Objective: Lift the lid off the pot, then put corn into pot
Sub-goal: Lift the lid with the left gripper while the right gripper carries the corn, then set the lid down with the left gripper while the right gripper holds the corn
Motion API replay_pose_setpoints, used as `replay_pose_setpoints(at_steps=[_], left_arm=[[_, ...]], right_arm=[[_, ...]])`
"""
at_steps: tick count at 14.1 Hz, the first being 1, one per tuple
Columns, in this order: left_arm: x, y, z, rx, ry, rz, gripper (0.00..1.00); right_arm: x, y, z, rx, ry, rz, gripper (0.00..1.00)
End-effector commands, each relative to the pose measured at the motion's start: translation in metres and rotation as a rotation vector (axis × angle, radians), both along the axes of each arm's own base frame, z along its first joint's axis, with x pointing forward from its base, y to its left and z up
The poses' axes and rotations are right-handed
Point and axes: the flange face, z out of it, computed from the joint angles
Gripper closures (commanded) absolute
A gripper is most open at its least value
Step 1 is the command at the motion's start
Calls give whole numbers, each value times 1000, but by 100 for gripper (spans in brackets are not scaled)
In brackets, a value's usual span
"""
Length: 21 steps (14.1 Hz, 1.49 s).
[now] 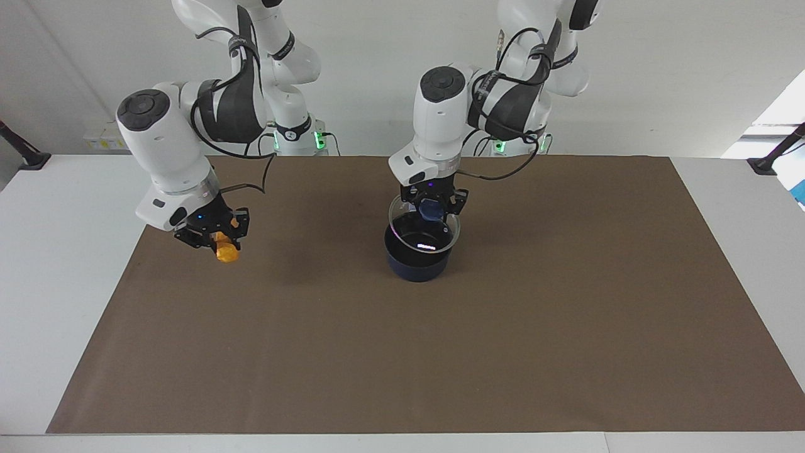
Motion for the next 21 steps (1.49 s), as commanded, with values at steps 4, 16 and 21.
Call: replay_pose_setpoints(at_steps=[4, 16, 21], left_arm=[[46, 114, 10, 19, 31, 143, 100], [46, 357, -89, 110, -15, 72, 100], [6, 390, -142, 223, -56, -77, 100]], right_arm=[[-10, 117, 1, 11, -12, -133, 100], [-49, 344, -53, 100, -35, -304, 100], [-60, 376, -91, 97, -27, -275, 100]])
